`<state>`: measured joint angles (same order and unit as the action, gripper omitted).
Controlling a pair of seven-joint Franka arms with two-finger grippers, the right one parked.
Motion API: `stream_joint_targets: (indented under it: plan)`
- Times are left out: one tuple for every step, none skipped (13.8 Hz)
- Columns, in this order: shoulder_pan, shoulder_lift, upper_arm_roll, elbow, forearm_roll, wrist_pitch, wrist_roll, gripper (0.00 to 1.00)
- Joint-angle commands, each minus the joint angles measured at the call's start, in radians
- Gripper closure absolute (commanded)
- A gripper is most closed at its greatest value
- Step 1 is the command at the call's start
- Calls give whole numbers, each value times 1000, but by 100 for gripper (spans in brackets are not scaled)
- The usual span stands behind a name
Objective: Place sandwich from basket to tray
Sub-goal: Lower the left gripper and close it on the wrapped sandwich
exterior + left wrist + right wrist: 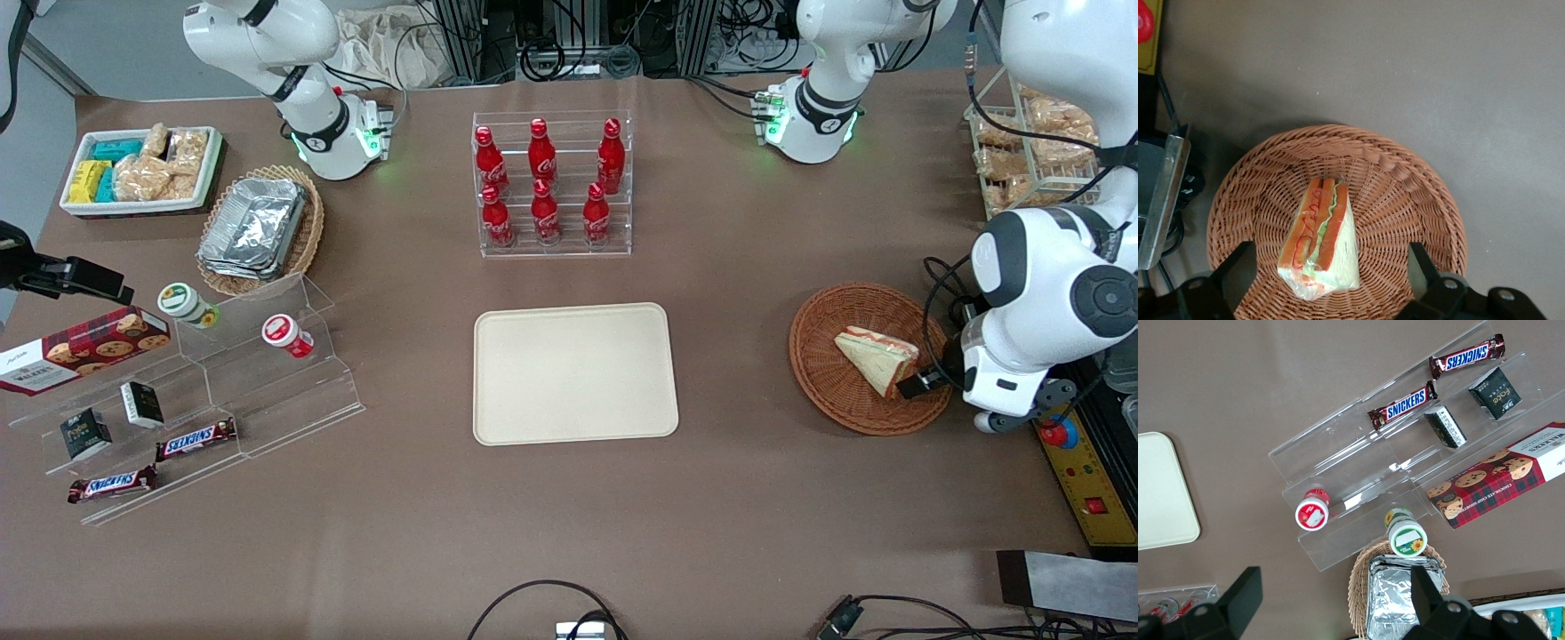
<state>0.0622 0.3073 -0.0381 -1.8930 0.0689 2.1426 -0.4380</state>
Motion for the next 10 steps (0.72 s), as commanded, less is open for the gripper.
stream_joint_targets:
  plan:
    - [8, 0, -3, -66, 2, 89, 21, 0]
    - [11, 1, -3, -107, 0, 144, 53, 0]
    - [27, 4, -3, -133, 0, 183, 73, 0]
    - [34, 12, -3, -149, 0, 195, 81, 0]
    - [36, 18, -3, -150, 2, 195, 102, 0]
    - [44, 22, -3, -150, 0, 195, 134, 0]
    - [56, 30, -5, -152, 0, 195, 145, 0]
    - [57, 33, -5, -159, -1, 195, 145, 0]
    - [56, 33, -6, -169, -4, 191, 142, 0]
    - [54, 33, -9, -179, -15, 186, 142, 0]
